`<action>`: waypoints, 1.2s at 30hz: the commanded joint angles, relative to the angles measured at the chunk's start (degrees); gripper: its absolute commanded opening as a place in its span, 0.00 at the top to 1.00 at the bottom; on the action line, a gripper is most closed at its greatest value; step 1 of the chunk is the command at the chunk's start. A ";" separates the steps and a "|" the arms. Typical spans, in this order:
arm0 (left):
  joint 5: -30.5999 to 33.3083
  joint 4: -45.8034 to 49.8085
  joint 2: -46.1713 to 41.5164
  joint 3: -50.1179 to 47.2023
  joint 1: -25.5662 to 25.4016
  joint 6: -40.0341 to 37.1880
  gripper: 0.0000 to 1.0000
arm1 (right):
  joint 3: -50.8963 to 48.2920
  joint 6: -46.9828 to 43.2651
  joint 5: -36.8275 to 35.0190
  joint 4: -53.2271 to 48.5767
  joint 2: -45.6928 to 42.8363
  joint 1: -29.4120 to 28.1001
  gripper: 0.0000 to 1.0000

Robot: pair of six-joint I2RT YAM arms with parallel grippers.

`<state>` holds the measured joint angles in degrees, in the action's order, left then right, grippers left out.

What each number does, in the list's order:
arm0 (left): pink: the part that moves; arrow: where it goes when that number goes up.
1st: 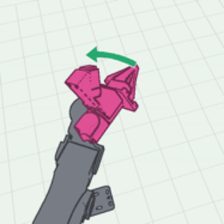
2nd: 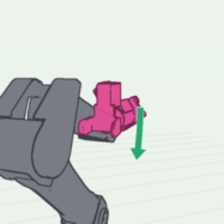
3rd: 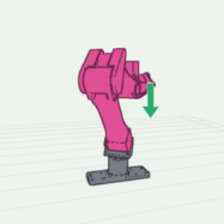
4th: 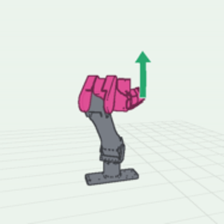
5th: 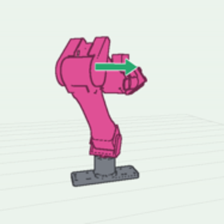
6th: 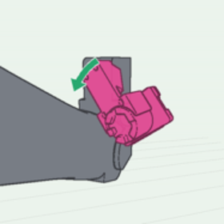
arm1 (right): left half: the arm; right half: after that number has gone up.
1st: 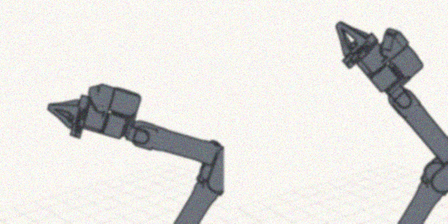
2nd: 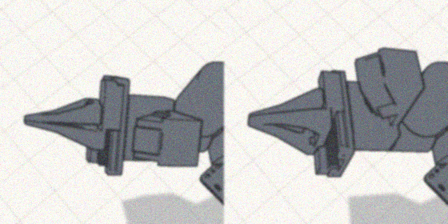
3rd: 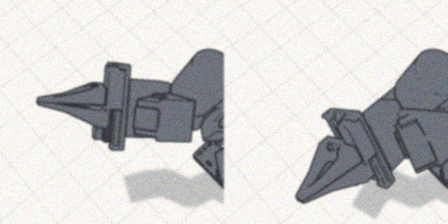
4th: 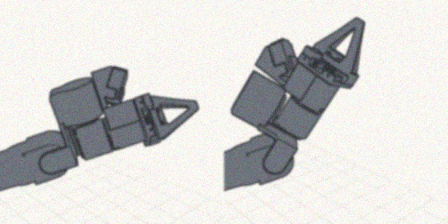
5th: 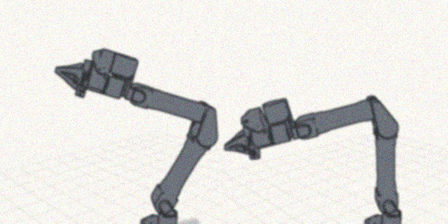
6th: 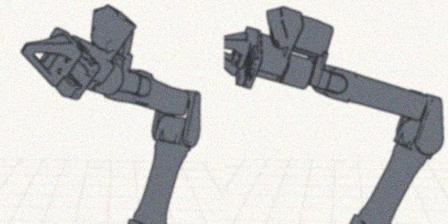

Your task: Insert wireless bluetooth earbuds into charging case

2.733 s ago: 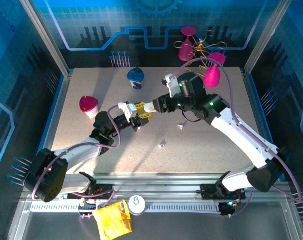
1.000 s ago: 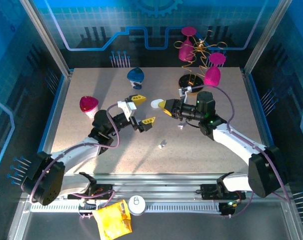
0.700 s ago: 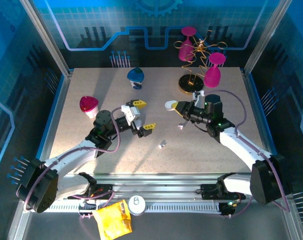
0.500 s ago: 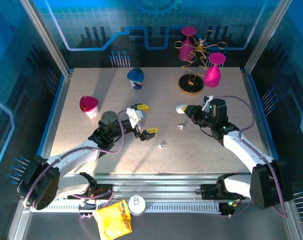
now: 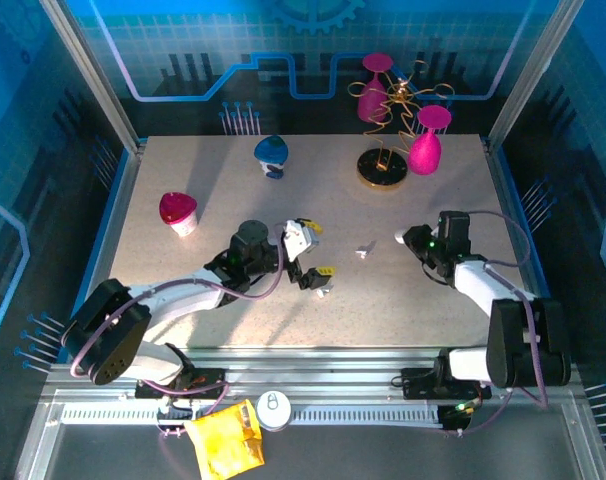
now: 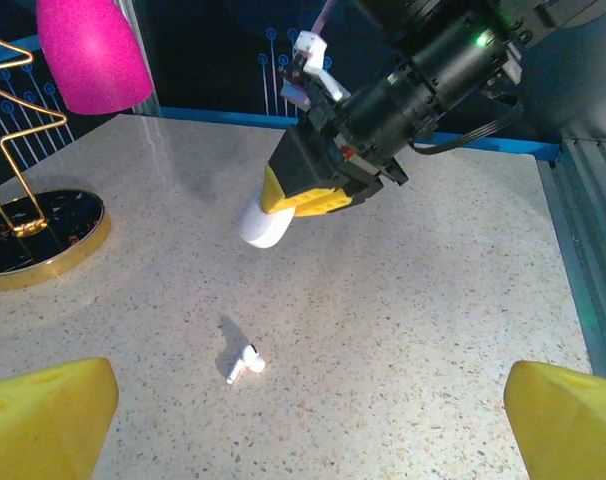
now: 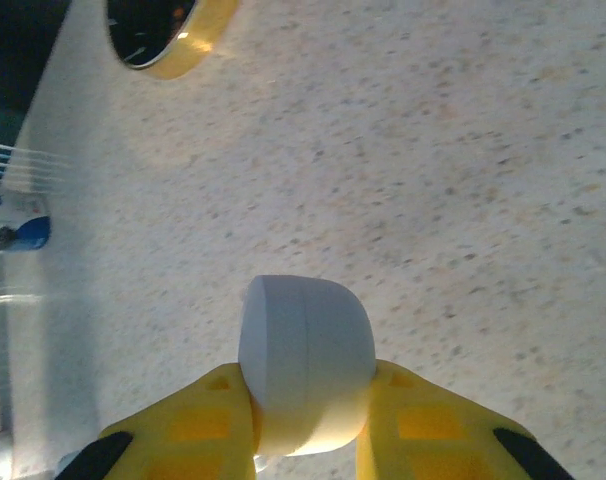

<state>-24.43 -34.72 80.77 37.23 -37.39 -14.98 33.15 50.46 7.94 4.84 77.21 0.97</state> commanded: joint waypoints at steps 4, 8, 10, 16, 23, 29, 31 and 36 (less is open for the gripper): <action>0.44 4.34 0.76 3.12 -0.40 -2.49 0.01 | -1.15 -1.94 1.24 5.29 5.51 2.66 0.92; 2.91 7.98 0.90 4.79 -0.41 -1.48 0.01 | -2.41 -2.05 1.93 7.53 8.03 4.19 0.83; 6.24 10.20 1.05 5.74 -0.40 -0.48 0.01 | -3.03 -2.17 2.33 7.77 8.26 5.11 0.73; 18.71 19.67 1.64 9.05 0.38 1.30 0.01 | -3.23 -5.20 -0.81 1.03 1.74 6.67 0.33; 24.93 25.88 2.81 10.84 6.35 10.05 0.01 | -2.49 -10.77 -5.82 -7.65 -10.30 4.36 0.14; 35.48 36.48 5.44 14.52 8.57 21.55 0.01 | 1.38 -17.38 -10.07 -12.56 -15.31 -5.09 0.11; 38.02 41.44 6.64 16.18 8.65 25.86 0.01 | 3.23 -18.86 -11.67 -13.74 -14.96 -8.49 0.11; 40.03 53.73 10.18 21.30 8.36 34.36 0.01 | 7.46 -21.88 -14.64 -14.04 -11.12 -15.63 0.11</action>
<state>11.81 8.29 89.36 55.48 -28.82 11.31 38.04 32.23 -3.09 -7.09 64.20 -11.99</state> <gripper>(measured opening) 0.994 0.894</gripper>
